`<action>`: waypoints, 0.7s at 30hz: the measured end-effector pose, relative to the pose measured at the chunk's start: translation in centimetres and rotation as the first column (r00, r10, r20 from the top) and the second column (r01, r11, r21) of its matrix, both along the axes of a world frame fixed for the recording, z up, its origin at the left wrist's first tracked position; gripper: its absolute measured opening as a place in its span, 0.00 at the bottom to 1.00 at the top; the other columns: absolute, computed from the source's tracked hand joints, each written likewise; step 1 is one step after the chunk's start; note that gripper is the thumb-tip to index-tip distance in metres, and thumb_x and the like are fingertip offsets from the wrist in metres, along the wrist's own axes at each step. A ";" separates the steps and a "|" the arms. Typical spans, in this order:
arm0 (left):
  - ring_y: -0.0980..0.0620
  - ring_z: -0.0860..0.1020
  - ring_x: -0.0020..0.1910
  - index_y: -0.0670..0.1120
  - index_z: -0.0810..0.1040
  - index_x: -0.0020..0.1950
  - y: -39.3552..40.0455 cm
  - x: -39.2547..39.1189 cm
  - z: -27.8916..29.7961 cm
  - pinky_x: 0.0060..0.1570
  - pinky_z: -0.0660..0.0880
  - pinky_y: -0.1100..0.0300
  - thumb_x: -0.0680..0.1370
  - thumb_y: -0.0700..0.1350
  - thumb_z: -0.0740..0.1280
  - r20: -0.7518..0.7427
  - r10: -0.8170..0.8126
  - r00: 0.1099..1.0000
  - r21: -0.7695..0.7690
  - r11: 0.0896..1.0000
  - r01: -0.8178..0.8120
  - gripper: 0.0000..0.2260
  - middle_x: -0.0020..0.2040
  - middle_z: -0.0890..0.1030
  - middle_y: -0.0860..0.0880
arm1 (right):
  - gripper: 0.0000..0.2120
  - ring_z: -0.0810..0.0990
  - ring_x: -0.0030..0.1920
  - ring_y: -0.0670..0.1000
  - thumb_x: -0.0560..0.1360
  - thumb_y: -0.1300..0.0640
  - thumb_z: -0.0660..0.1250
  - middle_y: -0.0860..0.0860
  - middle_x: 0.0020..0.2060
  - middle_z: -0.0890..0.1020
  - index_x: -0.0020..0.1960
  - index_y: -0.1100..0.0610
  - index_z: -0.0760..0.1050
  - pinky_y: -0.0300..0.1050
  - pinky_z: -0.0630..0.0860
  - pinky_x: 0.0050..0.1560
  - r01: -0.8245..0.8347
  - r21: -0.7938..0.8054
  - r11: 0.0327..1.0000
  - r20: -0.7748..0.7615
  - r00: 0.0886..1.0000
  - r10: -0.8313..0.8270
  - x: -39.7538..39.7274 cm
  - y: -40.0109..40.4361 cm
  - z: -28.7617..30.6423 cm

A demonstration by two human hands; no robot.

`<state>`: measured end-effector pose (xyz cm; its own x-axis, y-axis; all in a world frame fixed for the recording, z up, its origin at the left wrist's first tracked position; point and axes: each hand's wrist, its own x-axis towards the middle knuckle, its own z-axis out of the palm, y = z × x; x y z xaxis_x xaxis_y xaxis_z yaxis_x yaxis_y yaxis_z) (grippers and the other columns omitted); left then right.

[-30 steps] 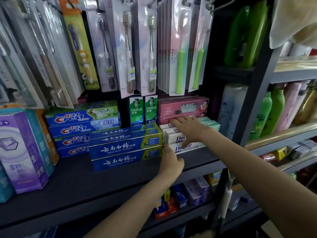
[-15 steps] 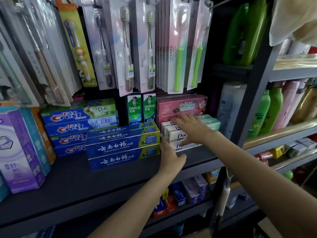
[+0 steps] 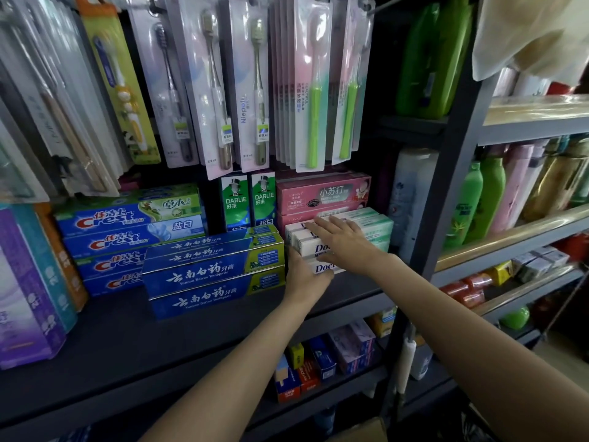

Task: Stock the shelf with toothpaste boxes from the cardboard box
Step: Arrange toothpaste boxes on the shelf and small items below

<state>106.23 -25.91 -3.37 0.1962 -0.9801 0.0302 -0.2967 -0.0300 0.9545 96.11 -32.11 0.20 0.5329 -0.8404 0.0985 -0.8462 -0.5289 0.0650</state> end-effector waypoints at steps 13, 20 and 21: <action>0.49 0.67 0.69 0.51 0.48 0.75 -1.1 -0.2 0.3 0.68 0.67 0.49 0.64 0.50 0.67 -0.054 -0.012 0.998 -0.029 1.000 0.010 0.44 0.72 0.63 0.47 | 0.40 0.45 0.77 0.55 0.76 0.46 0.64 0.51 0.77 0.48 0.77 0.53 0.43 0.55 0.43 0.75 0.085 -0.095 0.992 0.106 0.992 -0.075 -2.4 0.8 -1.9; 0.56 0.71 0.58 0.48 0.51 0.74 1.0 0.0 0.2 0.55 0.67 0.63 0.74 0.35 0.65 -0.164 -0.074 0.984 0.025 0.997 0.079 0.34 0.66 0.72 0.50 | 0.42 0.47 0.76 0.58 0.74 0.49 0.68 0.51 0.76 0.49 0.77 0.52 0.44 0.62 0.45 0.74 0.110 -0.119 0.987 0.063 0.993 -0.103 -1.4 0.8 -1.8; 0.57 0.71 0.56 0.48 0.51 0.74 1.0 0.1 0.1 0.54 0.66 0.64 0.74 0.34 0.65 -0.166 -0.087 0.982 0.027 0.995 0.093 0.34 0.66 0.72 0.49 | 0.42 0.47 0.76 0.58 0.73 0.50 0.69 0.52 0.76 0.50 0.77 0.52 0.45 0.63 0.45 0.74 0.121 -0.126 0.985 0.065 0.991 -0.114 -1.2 0.9 -1.9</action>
